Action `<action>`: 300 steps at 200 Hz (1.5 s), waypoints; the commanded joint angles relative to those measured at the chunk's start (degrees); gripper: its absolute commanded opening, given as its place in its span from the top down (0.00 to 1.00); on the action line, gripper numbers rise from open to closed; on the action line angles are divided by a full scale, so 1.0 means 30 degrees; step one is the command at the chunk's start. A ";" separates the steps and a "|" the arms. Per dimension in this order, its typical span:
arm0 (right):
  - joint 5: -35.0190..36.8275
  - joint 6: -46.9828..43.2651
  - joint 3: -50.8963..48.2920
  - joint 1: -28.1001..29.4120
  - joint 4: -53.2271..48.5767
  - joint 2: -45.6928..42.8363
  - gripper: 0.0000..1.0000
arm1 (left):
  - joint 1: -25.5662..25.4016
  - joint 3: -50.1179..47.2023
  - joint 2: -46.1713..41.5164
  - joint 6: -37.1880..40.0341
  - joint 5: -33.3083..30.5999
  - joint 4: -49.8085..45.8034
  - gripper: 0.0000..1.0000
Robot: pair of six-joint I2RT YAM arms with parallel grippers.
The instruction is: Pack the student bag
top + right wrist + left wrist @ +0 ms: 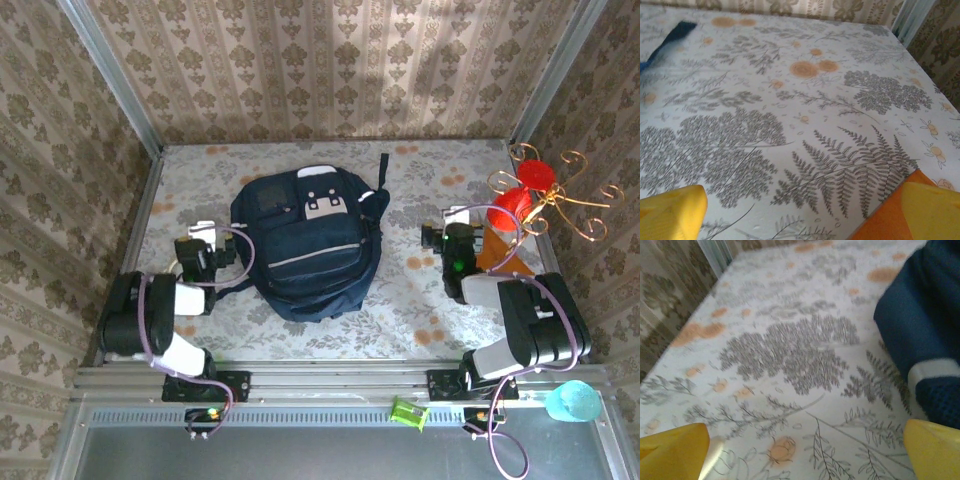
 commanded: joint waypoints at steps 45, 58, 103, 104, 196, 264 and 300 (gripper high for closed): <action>-0.2582 0.1241 -0.0019 -0.0968 0.2476 0.1094 0.00 | 0.0091 0.1820 0.0038 -0.0041 0.0548 -0.0404 0.00; -0.2599 0.1242 -0.0011 -0.0967 0.2402 0.1110 0.00 | 0.0108 0.1845 0.0021 -0.0068 0.0578 -0.0498 0.00; -0.2621 0.1240 0.0015 -0.0968 0.2313 0.1054 0.00 | -0.0053 0.1735 0.0066 0.0132 0.0461 -0.0260 0.00; -0.2621 0.1240 0.0015 -0.0968 0.2320 0.1057 0.00 | -0.0060 0.1719 0.0055 0.0163 0.0466 -0.0237 0.00; -0.2621 0.1240 0.0014 -0.0946 0.2328 0.1043 0.00 | -0.0353 0.1450 0.0121 0.0402 0.0119 0.0371 0.00; -0.2621 0.1240 0.0015 -0.0968 0.2328 0.1033 0.00 | -0.0292 0.1512 0.0088 0.0382 0.0335 0.0214 0.00; -0.2636 0.1240 0.0020 -0.0968 0.2328 0.1060 0.00 | -0.0200 0.1615 0.0082 0.0369 0.0550 0.0020 0.00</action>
